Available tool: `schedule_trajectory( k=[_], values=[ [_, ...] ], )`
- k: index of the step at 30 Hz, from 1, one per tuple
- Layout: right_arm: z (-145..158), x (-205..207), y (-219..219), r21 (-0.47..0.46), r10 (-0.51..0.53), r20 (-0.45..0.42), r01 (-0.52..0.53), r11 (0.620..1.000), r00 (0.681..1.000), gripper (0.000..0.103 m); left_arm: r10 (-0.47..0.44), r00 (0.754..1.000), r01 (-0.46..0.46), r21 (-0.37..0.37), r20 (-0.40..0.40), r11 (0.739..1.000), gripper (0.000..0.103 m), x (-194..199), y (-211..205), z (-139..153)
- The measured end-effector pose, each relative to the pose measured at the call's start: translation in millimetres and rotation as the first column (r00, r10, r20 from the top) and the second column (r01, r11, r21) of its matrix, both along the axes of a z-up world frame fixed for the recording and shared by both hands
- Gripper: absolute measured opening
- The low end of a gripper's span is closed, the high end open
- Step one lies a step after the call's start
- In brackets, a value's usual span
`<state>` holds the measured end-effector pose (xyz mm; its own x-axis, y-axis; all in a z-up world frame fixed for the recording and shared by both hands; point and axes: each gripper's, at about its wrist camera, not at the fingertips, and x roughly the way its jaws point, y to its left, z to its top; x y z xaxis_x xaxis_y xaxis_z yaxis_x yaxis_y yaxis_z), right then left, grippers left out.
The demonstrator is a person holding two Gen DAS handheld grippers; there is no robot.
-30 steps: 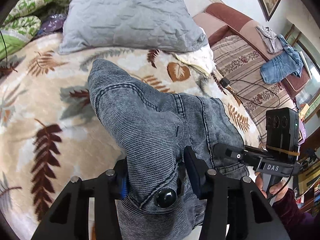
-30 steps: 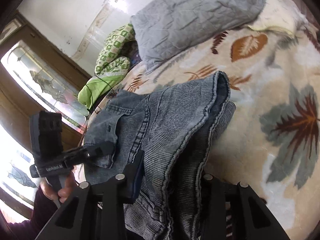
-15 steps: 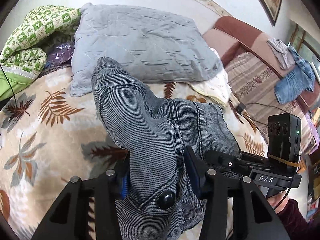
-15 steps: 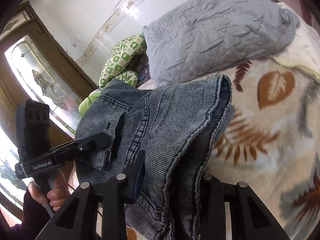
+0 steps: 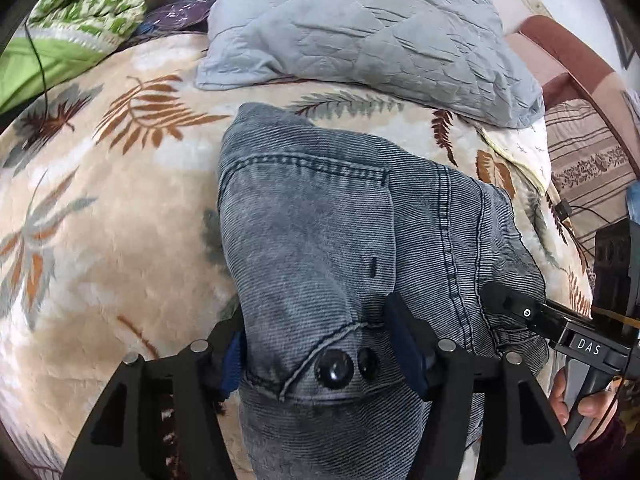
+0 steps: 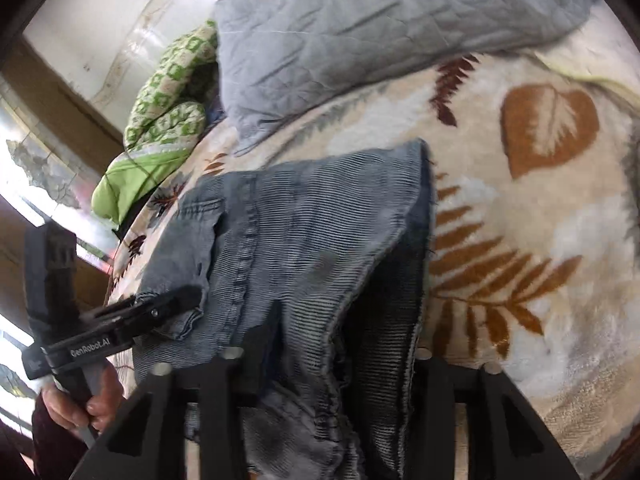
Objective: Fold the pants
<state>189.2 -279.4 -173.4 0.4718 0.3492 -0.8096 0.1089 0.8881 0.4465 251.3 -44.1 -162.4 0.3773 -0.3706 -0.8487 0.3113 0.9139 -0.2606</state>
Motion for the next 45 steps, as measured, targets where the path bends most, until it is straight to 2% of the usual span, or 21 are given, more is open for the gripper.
schedule_trajectory(
  k=[5,8,9,12,14,17,20,24,26,27,31,35,41,45],
  values=[
    [15,-13,-2,-0.025,-0.037,0.010,0.038,0.999,0.999,0.064,0.057,0.996,-0.062,0.068,0.068,0.996,0.069,-26,9,31],
    [42,-32,-1,-0.088,-0.047,0.091,0.055,0.995,0.995,0.065,0.114,0.981,-0.130,0.095,0.157,0.987,0.078,-52,19,60],
    [49,-40,-4,-0.029,-0.038,0.222,0.045,0.999,0.974,0.066,0.139,0.971,-0.164,0.117,0.193,0.980,0.081,-63,22,69],
    [77,-75,-5,-0.057,-0.054,0.340,0.078,0.995,0.939,0.067,0.198,0.930,-0.258,0.167,0.311,0.951,0.081,-100,30,93],
    [96,-95,1,-0.101,-0.046,0.422,0.098,0.990,0.905,0.068,0.205,0.909,-0.292,0.206,0.362,0.934,0.081,-123,32,105],
    [122,-131,12,-0.148,-0.036,0.532,0.135,0.980,0.846,0.073,0.199,0.877,-0.323,0.231,0.436,0.918,0.081,-156,35,122],
    [138,-160,22,-0.133,-0.051,0.592,0.159,0.978,0.804,0.073,0.189,0.849,-0.334,0.225,0.494,0.915,0.082,-179,34,138],
    [150,-193,32,-0.104,-0.071,0.645,0.180,0.978,0.761,0.074,0.186,0.804,-0.350,0.197,0.565,0.916,0.083,-211,37,162],
    [155,-205,33,-0.091,-0.086,0.664,0.195,0.977,0.743,0.075,0.180,0.782,-0.356,0.191,0.596,0.915,0.090,-223,36,173],
    [156,-209,34,-0.086,-0.093,0.667,0.200,0.976,0.739,0.080,0.181,0.769,-0.361,0.182,0.613,0.915,0.097,-231,36,178],
    [158,-226,39,-0.081,-0.103,0.671,0.210,0.974,0.734,0.081,0.181,0.721,-0.369,0.150,0.669,0.917,0.099,-256,38,192],
    [160,-241,46,-0.121,-0.089,0.680,0.231,0.965,0.728,0.081,0.182,0.715,-0.364,0.137,0.675,0.921,0.100,-269,42,195],
    [169,-258,59,-0.160,-0.061,0.700,0.239,0.958,0.712,0.081,0.236,0.715,-0.389,0.094,0.658,0.916,0.100,-275,58,193],
    [179,-267,73,-0.180,-0.035,0.716,0.233,0.956,0.697,0.082,0.263,0.690,-0.429,0.088,0.674,0.899,0.100,-280,71,194]
  ],
)
